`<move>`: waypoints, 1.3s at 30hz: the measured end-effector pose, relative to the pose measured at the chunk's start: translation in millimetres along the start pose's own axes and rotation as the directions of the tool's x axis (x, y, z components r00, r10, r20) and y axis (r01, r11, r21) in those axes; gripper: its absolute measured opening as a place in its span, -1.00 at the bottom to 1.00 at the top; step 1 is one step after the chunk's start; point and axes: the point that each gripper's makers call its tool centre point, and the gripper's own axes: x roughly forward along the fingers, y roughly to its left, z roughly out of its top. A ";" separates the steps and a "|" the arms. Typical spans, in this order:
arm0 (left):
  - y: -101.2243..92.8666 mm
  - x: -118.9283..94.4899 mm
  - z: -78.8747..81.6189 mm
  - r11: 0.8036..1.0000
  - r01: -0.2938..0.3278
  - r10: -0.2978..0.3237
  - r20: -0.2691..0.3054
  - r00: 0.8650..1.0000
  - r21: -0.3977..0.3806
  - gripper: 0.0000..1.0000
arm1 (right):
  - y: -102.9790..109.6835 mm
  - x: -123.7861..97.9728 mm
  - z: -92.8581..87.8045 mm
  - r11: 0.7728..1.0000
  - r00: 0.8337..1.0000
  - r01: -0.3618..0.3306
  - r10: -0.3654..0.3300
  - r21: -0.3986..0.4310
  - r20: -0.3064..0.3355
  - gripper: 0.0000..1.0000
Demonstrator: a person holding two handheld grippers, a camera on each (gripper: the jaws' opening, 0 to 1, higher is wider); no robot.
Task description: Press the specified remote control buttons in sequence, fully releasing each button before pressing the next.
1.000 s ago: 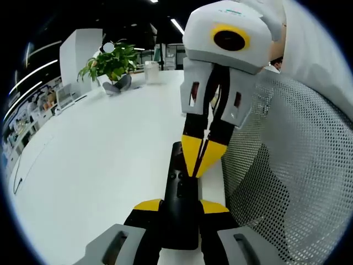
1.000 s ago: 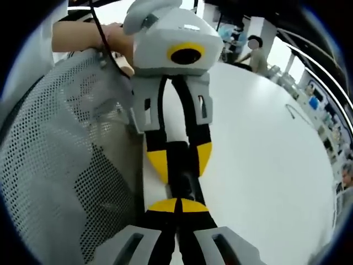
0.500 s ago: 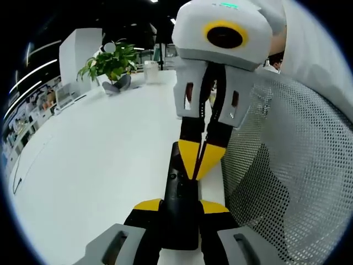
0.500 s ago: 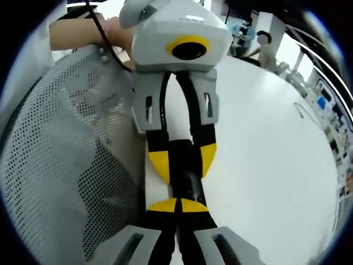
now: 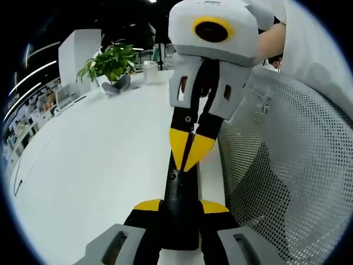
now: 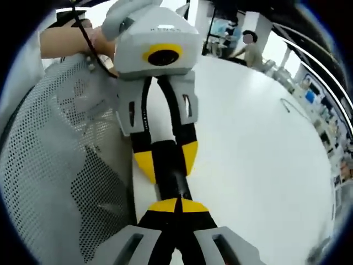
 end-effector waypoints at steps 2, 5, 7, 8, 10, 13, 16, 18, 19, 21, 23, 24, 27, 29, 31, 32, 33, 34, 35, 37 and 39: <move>0.1 0.1 -0.1 1.000 0.001 -0.001 0.000 1.000 0.000 -0.51 | 1.7 2.8 0.6 0.999 0.999 -0.035 0.035 0.032 0.001 -1.00; 0.0 0.1 0.1 1.000 0.001 -0.001 0.001 1.000 -0.001 -0.51 | 2.0 8.0 -1.4 0.999 0.999 -0.041 0.041 -0.018 -0.026 -1.00; -0.1 0.1 0.0 1.000 0.001 -0.001 0.001 1.000 -0.002 -0.51 | 2.6 10.3 -0.1 0.999 0.998 -0.051 0.050 -0.017 -0.028 -1.00; 0.0 0.1 0.0 1.000 0.001 -0.001 0.001 1.000 -0.002 -0.51 | 1.8 9.6 -0.8 0.998 0.998 -0.050 0.049 -0.026 -0.033 -1.00; 0.1 0.1 -0.1 1.000 0.001 -0.001 0.002 1.000 -0.002 -0.51 | 2.3 9.0 -0.7 0.997 0.997 -0.068 0.066 -0.030 -0.039 -1.00; 0.1 0.1 -0.1 1.000 0.002 -0.002 0.002 1.000 -0.002 -0.51 | 1.9 9.3 -0.8 0.996 0.996 -0.082 0.081 -0.031 -0.047 -1.00; 0.1 0.0 -0.1 1.000 0.004 -0.004 0.003 1.000 -0.001 -0.51 | 2.7 10.9 0.6 0.996 0.995 -0.079 0.076 -0.051 -0.059 -1.00; 0.2 0.1 -0.1 1.000 0.004 -0.004 0.003 1.000 -0.001 -0.51 | 1.9 11.6 1.6 0.990 0.996 -0.052 0.042 -0.130 -0.076 -1.00; 0.2 0.1 -0.1 1.000 0.004 -0.004 0.003 1.000 -0.002 -0.51 | 2.7 11.7 1.5 0.983 0.996 -0.051 0.037 -0.175 -0.082 -1.00; 0.2 0.1 0.0 1.000 0.004 -0.004 0.002 1.000 -0.001 -0.51 | 4.2 12.0 0.4 0.978 0.997 -0.043 0.027 -0.203 -0.077 -1.00; 0.1 0.1 -0.1 1.000 0.003 -0.003 0.001 1.000 0.000 -0.51 | 4.5 12.1 -0.1 0.976 0.997 -0.034 0.018 -0.215 -0.075 -1.00; 0.1 0.1 -0.2 1.000 0.003 -0.003 0.001 1.000 0.000 -0.51 | 4.5 12.1 0.0 0.975 0.997 -0.028 0.013 -0.220 -0.073 -1.00; 0.2 0.1 -0.1 1.000 0.003 -0.003 0.001 1.000 -0.001 -0.51 | 3.0 12.0 0.7 0.979 0.998 -0.017 0.002 -0.205 -0.070 -1.00; 0.1 -0.2 0.0 1.000 0.003 -0.003 0.002 1.000 -0.001 -0.51 | 1.9 11.4 1.4 0.986 0.998 -0.032 0.022 -0.162 -0.065 -1.00; 0.1 -0.3 -0.2 1.000 0.003 -0.003 0.002 1.000 -0.002 -0.51 | 2.4 11.1 1.8 0.995 0.996 -0.070 0.067 -0.070 -0.050 -1.00; 0.1 -0.3 -0.1 1.000 0.003 -0.003 0.002 1.000 -0.002 -0.51 | 1.4 11.0 1.6 0.996 0.996 -0.082 0.080 -0.030 -0.044 -1.00; 0.1 -0.3 -0.1 1.000 0.003 -0.003 0.003 1.000 -0.002 -0.51 | 0.3 10.3 1.9 0.995 0.994 -0.102 0.102 0.012 -0.035 -1.00; 0.1 -0.3 -0.3 1.000 0.003 -0.003 0.004 1.000 -0.002 -0.51 | -1.4 9.9 0.7 0.994 0.993 -0.107 0.108 0.039 -0.038 -1.00; 0.1 -0.3 -0.3 1.000 0.003 -0.003 0.005 1.000 -0.001 -0.51 | -5.5 9.5 -1.2 0.994 0.994 -0.100 0.102 0.034 -0.047 -1.00; 0.1 -0.3 -0.4 1.000 0.004 -0.004 0.005 1.000 0.000 -0.51 | -9.1 9.4 -4.9 0.994 0.992 -0.104 0.105 0.014 -0.064 -1.00; 0.0 -0.4 0.0 1.000 0.004 -0.004 0.004 1.000 0.000 -0.51 | -10.3 9.1 -5.3 0.993 0.991 -0.119 0.120 0.012 -0.067 -1.00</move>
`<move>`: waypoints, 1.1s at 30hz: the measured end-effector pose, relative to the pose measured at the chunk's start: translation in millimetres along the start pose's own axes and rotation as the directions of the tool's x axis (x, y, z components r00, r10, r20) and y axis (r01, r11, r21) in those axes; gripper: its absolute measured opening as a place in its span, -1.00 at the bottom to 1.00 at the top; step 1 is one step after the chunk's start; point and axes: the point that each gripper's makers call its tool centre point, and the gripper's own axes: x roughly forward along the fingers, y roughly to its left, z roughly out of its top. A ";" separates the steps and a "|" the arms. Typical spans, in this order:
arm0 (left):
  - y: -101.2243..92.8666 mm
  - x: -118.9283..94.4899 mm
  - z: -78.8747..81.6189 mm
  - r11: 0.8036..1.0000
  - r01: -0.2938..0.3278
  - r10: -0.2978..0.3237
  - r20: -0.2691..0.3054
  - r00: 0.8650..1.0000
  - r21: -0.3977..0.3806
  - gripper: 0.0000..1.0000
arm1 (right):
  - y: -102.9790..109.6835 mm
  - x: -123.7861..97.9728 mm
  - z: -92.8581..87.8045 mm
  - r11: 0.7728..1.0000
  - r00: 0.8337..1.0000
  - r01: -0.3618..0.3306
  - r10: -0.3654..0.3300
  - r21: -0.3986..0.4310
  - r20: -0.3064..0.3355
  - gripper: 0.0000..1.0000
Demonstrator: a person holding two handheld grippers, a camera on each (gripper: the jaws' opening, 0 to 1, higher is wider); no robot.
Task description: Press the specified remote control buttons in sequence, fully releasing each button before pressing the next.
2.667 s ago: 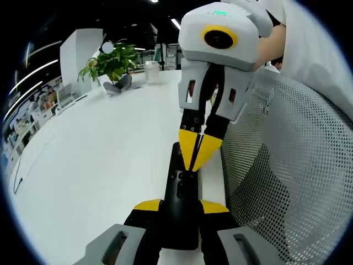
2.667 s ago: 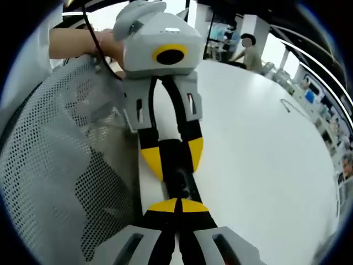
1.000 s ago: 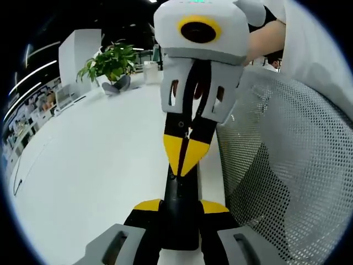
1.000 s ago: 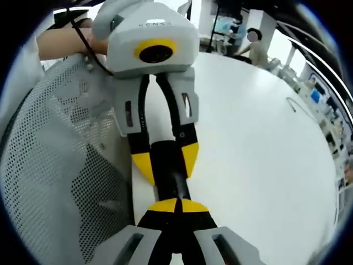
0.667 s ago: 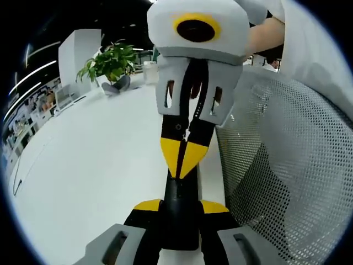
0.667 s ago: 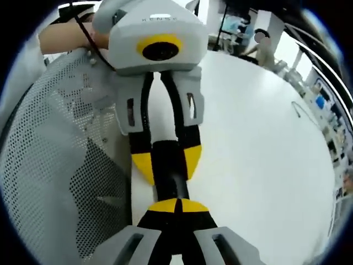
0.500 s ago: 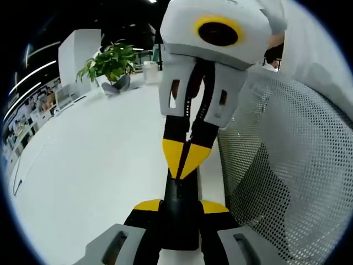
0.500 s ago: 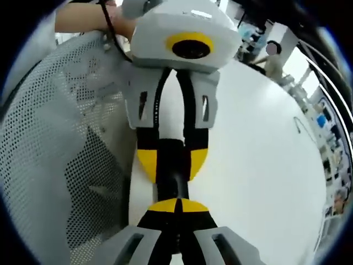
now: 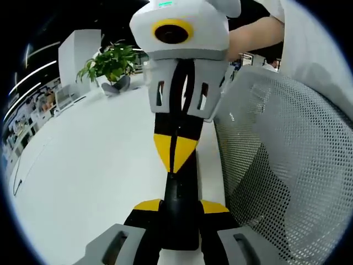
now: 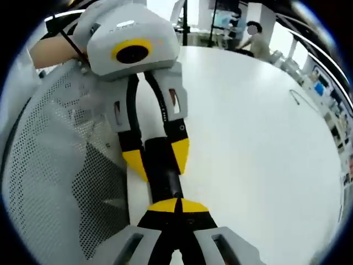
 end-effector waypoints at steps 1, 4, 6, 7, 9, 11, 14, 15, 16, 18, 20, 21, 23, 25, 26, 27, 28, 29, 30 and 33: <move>0.1 0.2 -0.2 1.000 0.000 0.000 0.000 1.000 0.001 -0.51 | 1.0 0.2 1.4 1.000 1.000 -0.013 0.013 -0.001 0.005 -1.00; 0.2 0.4 -0.1 1.000 0.000 0.000 0.000 1.000 0.001 -0.51 | 3.7 2.5 4.3 0.999 0.999 -0.038 0.038 -0.012 0.001 -1.00; 0.2 0.5 -0.1 1.000 0.000 0.000 0.000 1.000 0.001 -0.51 | 3.3 3.4 4.0 0.996 0.998 -0.060 0.059 -0.059 -0.025 -1.00; 0.3 0.5 -0.1 1.000 0.000 0.000 0.000 1.000 0.000 -0.51 | 2.8 3.8 4.6 0.996 0.997 -0.068 0.067 -0.055 -0.030 -1.00; 0.2 0.5 0.1 1.000 0.000 0.000 0.000 1.000 0.001 -0.51 | 2.4 4.3 4.5 0.995 0.995 -0.087 0.085 -0.051 -0.042 -1.00; 0.2 0.7 -0.1 1.000 0.001 -0.001 0.000 1.000 0.001 -0.51 | 2.3 4.5 4.4 0.992 0.992 -0.116 0.113 -0.051 -0.063 -1.00; 0.2 0.7 -0.2 1.000 0.002 -0.002 0.000 1.000 0.001 -0.51 | 3.0 5.4 4.2 0.986 0.983 -0.157 0.151 -0.054 -0.105 -1.00; 0.1 0.7 -0.2 1.000 0.003 -0.003 0.001 1.000 0.001 -0.51 | 3.5 5.5 3.8 0.982 0.979 -0.173 0.163 -0.072 -0.124 -1.00; 0.0 0.7 -0.2 1.000 0.003 -0.003 0.000 1.000 0.001 -0.51 | 3.8 6.0 3.6 0.979 0.975 -0.187 0.174 -0.084 -0.141 -1.00; 0.0 0.7 -0.1 1.000 0.004 -0.004 0.000 1.000 0.002 -0.51 | 3.6 7.1 4.3 0.972 0.962 -0.222 0.206 -0.072 -0.180 -1.00; -0.3 0.5 -0.2 1.000 0.004 -0.004 0.000 1.000 0.002 -0.52 | 3.4 7.4 4.3 0.968 0.953 -0.243 0.227 -0.061 -0.199 -1.00; -0.2 0.6 -0.5 1.000 0.004 -0.004 0.000 1.000 0.003 -0.52 | 3.5 7.5 3.8 0.965 0.943 -0.262 0.248 -0.033 -0.222 -1.00; -0.2 0.6 -0.5 1.000 0.004 -0.004 0.000 1.000 0.002 -0.52 | 2.4 8.7 4.1 0.959 0.930 -0.282 0.270 -0.011 -0.250 -1.00; -0.2 0.6 -0.3 1.000 0.004 -0.004 0.000 1.000 0.002 -0.52 | 1.8 9.4 4.4 0.958 0.921 -0.286 0.282 0.026 -0.270 -1.00; -0.2 0.6 -0.3 1.000 0.004 -0.004 -0.001 1.000 0.002 -0.52 | 1.7 9.4 4.4 0.958 0.919 -0.285 0.284 0.038 -0.274 -1.00; -0.2 0.5 -0.2 1.000 0.004 -0.004 -0.001 1.000 0.002 -0.52 | 1.4 9.6 4.3 0.958 0.917 -0.278 0.285 0.067 -0.279 -1.00; -0.2 0.5 -0.1 1.000 0.003 -0.003 -0.001 1.000 0.002 -0.52 | 1.8 9.3 3.9 0.959 0.917 -0.269 0.283 0.088 -0.280 -1.00; -0.3 0.4 -0.1 1.000 0.003 -0.003 0.000 1.000 0.002 -0.52 | 1.3 9.5 4.0 0.960 0.918 -0.263 0.279 0.095 -0.281 -1.00; -0.3 0.4 -0.1 1.000 0.004 -0.004 0.000 1.000 0.002 -0.52 | 1.3 9.5 3.7 0.961 0.919 -0.252 0.274 0.112 -0.282 -1.00; -0.2 0.4 -0.1 1.000 0.003 -0.003 -0.001 1.000 0.003 -0.52 | 1.7 10.1 4.1 0.967 0.923 -0.217 0.248 0.134 -0.294 -1.00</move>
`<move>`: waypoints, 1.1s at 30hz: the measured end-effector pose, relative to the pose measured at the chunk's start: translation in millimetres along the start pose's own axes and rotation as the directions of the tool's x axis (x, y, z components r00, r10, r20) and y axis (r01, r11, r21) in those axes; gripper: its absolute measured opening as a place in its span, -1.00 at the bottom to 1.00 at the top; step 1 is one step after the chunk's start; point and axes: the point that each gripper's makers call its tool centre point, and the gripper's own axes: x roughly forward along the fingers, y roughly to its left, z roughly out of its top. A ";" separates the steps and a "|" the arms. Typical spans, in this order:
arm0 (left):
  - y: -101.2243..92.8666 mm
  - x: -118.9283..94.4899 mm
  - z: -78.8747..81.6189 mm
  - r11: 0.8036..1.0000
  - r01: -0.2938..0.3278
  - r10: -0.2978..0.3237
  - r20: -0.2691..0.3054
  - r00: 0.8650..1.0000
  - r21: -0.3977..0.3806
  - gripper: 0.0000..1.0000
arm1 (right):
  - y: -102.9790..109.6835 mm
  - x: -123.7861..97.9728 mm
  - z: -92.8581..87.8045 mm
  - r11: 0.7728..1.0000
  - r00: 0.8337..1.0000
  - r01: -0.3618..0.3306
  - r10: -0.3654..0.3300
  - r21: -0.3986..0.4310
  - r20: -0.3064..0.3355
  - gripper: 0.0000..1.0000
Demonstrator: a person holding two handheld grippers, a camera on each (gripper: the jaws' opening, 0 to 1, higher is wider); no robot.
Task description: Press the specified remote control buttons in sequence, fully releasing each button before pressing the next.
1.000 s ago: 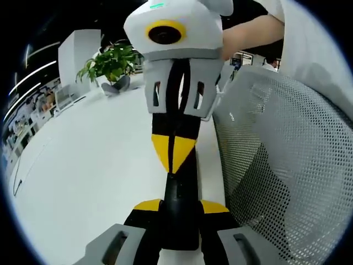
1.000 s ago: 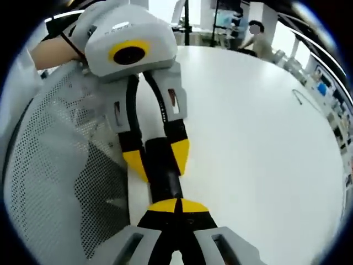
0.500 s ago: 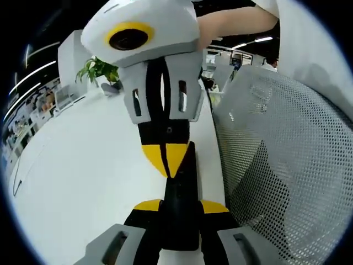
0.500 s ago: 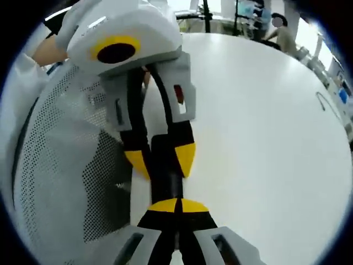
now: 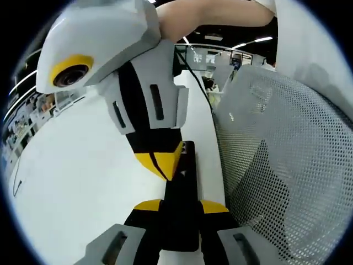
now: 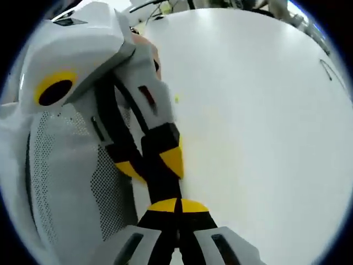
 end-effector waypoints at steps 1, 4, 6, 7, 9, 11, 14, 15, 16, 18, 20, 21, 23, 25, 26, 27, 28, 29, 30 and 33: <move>0.0 0.0 0.0 1.000 0.000 0.000 -0.001 1.000 0.000 -0.52 | 0.2 0.1 -0.1 1.000 1.000 0.011 -0.011 0.002 -0.002 -1.00; 0.2 0.2 0.0 1.000 -0.001 0.001 -0.001 1.000 -0.001 -0.52 | 0.5 0.2 -0.5 0.999 0.999 0.047 -0.047 -0.007 -0.007 -1.00; 0.3 0.3 -0.2 1.000 -0.002 0.002 -0.001 1.000 -0.004 -0.52 | 0.1 -0.4 -1.1 0.998 0.998 0.067 -0.067 0.006 0.002 -1.00; 0.3 0.3 -0.2 1.000 -0.002 0.002 0.000 1.000 -0.005 -0.52 | -0.2 -0.8 -1.4 0.997 0.996 0.081 -0.081 0.007 0.020 -1.00; 0.3 0.2 0.0 1.000 -0.002 0.002 0.000 1.000 -0.006 -0.52 | -0.6 -1.4 -0.7 0.995 0.993 0.101 -0.101 -0.006 0.061 -1.00; 0.3 0.0 0.0 1.000 -0.003 0.003 0.002 1.000 -0.010 -0.52 | -0.9 -2.1 0.2 0.993 0.984 0.117 -0.120 0.028 0.131 -1.00; 0.4 -0.1 0.0 1.000 -0.004 0.004 0.004 1.000 -0.014 -0.52 | -0.6 -4.1 0.9 0.989 0.959 0.144 -0.145 0.022 0.245 -1.00; 0.4 0.0 0.0 1.000 -0.005 0.005 0.004 1.000 -0.014 -0.52 | 0.0 -5.4 -0.3 0.988 0.948 0.152 -0.156 0.035 0.278 -1.00; 0.4 0.0 0.0 1.000 -0.006 0.006 0.004 1.000 -0.015 -0.52 | 1.1 -5.9 -0.3 0.987 0.941 0.154 -0.160 0.046 0.298 -1.00; 0.4 0.0 0.2 1.000 -0.007 0.007 0.004 1.000 -0.015 -0.52 | 7.0 -7.5 -1.2 0.987 0.935 0.150 -0.159 0.052 0.318 -1.00; 0.4 0.0 0.1 1.000 -0.007 0.007 0.006 1.000 -0.016 -0.52 | 12.7 -11.6 5.3 0.987 0.919 0.159 -0.160 0.034 0.359 -1.00; 0.5 0.0 0.1 1.000 -0.007 0.007 0.006 1.000 -0.016 -0.52 | 14.2 -12.5 6.1 0.986 0.918 0.162 -0.163 0.034 0.362 -1.00; 0.5 0.1 0.2 1.000 -0.006 0.006 0.007 1.000 -0.015 -0.52 | 17.5 -11.2 8.7 0.987 0.919 0.161 -0.155 0.014 0.364 -1.00; 0.5 0.2 0.4 1.000 -0.006 0.006 0.007 1.000 -0.015 -0.52 | 19.8 -6.2 10.1 0.987 0.925 0.158 -0.143 -0.014 0.352 -1.00; 0.5 0.2 0.5 1.000 -0.006 0.006 0.007 1.000 -0.015 -0.52 | 19.1 -2.5 8.1 0.985 0.933 0.167 -0.148 -0.030 0.329 -1.00; 0.5 0.2 0.5 1.000 -0.006 0.007 0.006 1.000 -0.016 -0.52 | 18.3 -1.2 6.8 0.983 0.936 0.177 -0.155 -0.041 0.316 -1.00; 0.5 0.3 0.4 1.000 -0.006 0.007 0.006 1.000 -0.015 -0.52 | 18.2 -3.6 10.1 0.981 0.931 0.184 -0.155 -0.057 0.331 -1.00; 0.5 0.3 0.4 1.000 -0.007 0.007 0.006 1.000 -0.017 -0.52 | 18.6 -3.7 8.6 0.982 0.934 0.180 -0.154 -0.053 0.322 -1.00; 0.6 0.3 0.4 1.000 -0.007 0.007 0.006 1.000 -0.018 -0.51 | 19.0 -3.3 8.0 0.981 0.935 0.185 -0.156 -0.063 0.320 -1.00; 0.2 0.2 0.3 0.999 -0.005 0.005 0.010 1.000 -0.032 -0.51 | 21.0 -1.6 7.7 0.973 0.938 0.203 -0.162 -0.107 0.305 -1.00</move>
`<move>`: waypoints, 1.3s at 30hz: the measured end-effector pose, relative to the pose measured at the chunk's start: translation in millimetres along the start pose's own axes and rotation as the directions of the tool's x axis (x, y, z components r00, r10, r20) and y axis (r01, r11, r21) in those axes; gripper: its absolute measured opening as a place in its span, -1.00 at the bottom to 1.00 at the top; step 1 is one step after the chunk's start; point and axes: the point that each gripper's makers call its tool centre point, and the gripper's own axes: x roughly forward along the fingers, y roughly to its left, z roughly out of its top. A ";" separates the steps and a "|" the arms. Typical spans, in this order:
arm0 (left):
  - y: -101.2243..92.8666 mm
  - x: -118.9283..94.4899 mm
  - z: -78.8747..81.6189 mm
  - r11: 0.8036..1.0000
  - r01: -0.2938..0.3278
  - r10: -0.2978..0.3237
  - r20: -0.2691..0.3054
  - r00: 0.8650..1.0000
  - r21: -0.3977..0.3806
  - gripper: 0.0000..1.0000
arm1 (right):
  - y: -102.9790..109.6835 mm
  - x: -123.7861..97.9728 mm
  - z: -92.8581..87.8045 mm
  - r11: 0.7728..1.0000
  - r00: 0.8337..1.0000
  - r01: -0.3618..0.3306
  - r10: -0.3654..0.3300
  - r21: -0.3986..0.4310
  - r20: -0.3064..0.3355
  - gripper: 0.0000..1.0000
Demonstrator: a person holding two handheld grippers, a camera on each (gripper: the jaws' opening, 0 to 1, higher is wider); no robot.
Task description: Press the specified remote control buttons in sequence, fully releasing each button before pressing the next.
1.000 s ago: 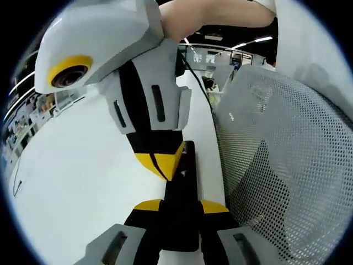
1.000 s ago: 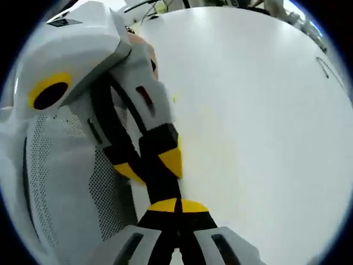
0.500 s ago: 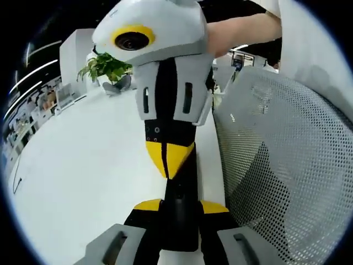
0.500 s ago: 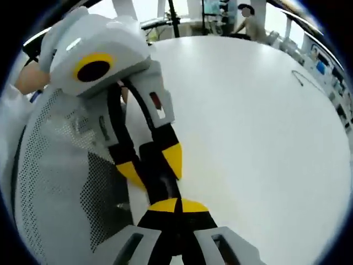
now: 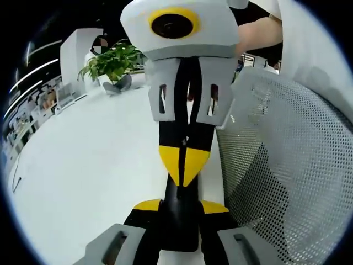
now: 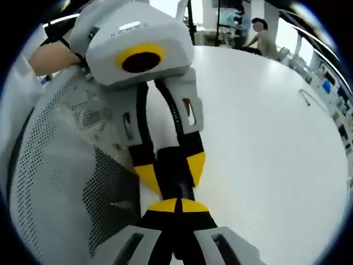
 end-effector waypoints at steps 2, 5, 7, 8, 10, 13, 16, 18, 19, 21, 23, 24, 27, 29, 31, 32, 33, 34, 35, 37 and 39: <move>0.7 -0.6 0.3 1.000 0.006 -0.006 0.010 1.000 -0.030 -0.51 | -1.3 0.6 -0.1 0.997 0.999 0.036 -0.038 -0.066 -0.024 -1.00; 0.3 -0.5 0.9 0.999 0.009 -0.008 0.010 1.000 -0.035 -0.51 | 0.6 2.1 0.3 0.995 0.997 0.062 -0.065 -0.076 -0.037 -1.00; 0.0 0.0 0.7 1.000 0.007 -0.007 0.003 1.000 -0.025 -0.51 | -0.3 2.8 0.7 0.991 0.995 0.083 -0.088 -0.108 -0.046 -1.00; 0.0 0.3 0.7 1.000 0.007 -0.007 -0.001 1.000 -0.020 -0.51 | -1.3 3.3 0.7 0.986 0.993 0.096 -0.104 -0.138 -0.051 -1.00; -0.4 1.0 1.1 1.000 0.006 -0.006 -0.009 1.000 -0.011 -0.51 | -0.4 3.6 0.3 0.980 0.991 0.106 -0.117 -0.168 -0.057 -1.00; -0.6 0.7 0.2 1.000 0.004 -0.003 -0.019 1.000 0.013 -0.52 | -1.1 2.9 -0.2 0.979 0.991 0.117 -0.125 -0.165 -0.042 -1.00; -0.4 0.8 0.1 1.000 0.002 -0.002 -0.020 1.000 0.019 -0.52 | -1.4 1.4 0.6 0.993 0.995 0.100 -0.099 -0.070 0.011 -1.00; -0.2 0.7 -0.2 1.000 0.002 -0.002 -0.019 1.000 0.020 -0.52 | -2.6 -1.6 0.3 0.993 0.995 0.094 -0.092 -0.069 0.029 -1.00; -0.4 0.5 -0.2 1.000 0.002 -0.002 -0.018 1.000 0.021 -0.52 | -2.6 -2.5 1.0 0.991 0.993 0.113 -0.111 -0.076 0.033 -1.00; -0.4 0.4 -0.1 1.000 0.002 -0.001 -0.018 1.000 0.022 -0.52 | -2.0 -3.8 3.9 0.986 0.992 0.123 -0.120 -0.115 0.038 -1.00; -0.3 0.2 -0.1 1.000 0.002 -0.002 -0.018 1.000 0.023 -0.52 | -0.2 -3.4 8.5 0.986 0.993 0.118 -0.113 -0.121 0.043 -1.00; -0.4 0.3 -0.1 1.000 0.002 -0.002 -0.018 1.000 0.023 -0.52 | 0.1 -2.3 9.6 0.987 0.994 0.110 -0.105 -0.121 0.043 -1.00; -0.4 0.3 -0.2 1.000 0.002 -0.002 -0.017 1.000 0.022 -0.52 | 2.4 5.6 5.4 0.988 0.997 0.076 -0.075 -0.131 0.010 -1.00; -0.4 0.1 -0.1 1.000 0.003 -0.002 -0.016 1.000 0.022 -0.52 | 1.5 3.7 6.9 0.979 0.996 0.085 -0.087 -0.188 -0.003 -1.00; -0.3 0.3 -0.3 1.000 0.003 -0.003 -0.016 1.000 0.022 -0.52 | 2.6 4.6 6.4 0.976 0.994 0.099 -0.105 -0.192 -0.022 -1.00; -0.2 0.4 -0.3 1.000 0.003 -0.003 -0.015 1.000 0.022 -0.52 | 1.9 5.4 6.6 0.975 0.993 0.104 -0.113 -0.198 -0.031 -1.00; -0.3 0.3 -0.4 1.000 0.003 -0.003 -0.015 1.000 0.021 -0.52 | 1.2 5.4 6.8 0.976 0.993 0.106 -0.115 -0.191 -0.036 -1.00; -0.3 0.3 -0.3 1.000 0.003 -0.003 -0.015 1.000 0.021 -0.52 | 0.1 5.5 6.1 0.981 0.992 0.107 -0.116 -0.164 -0.044 -1.00; -0.4 0.2 -0.1 1.000 0.003 -0.003 -0.016 1.000 0.021 -0.52 | -0.5 5.5 6.0 0.983 0.992 0.105 -0.113 -0.150 -0.048 -1.00; -0.4 0.4 -0.2 1.000 0.003 -0.003 -0.016 1.000 0.021 -0.52 | -1.6 5.8 6.3 0.985 0.992 0.102 -0.110 -0.136 -0.054 -1.00; -0.5 0.5 -0.2 1.000 0.002 -0.001 -0.018 1.000 0.019 -0.52 | 0.1 6.3 5.3 0.983 0.991 0.108 -0.118 -0.146 -0.063 -1.00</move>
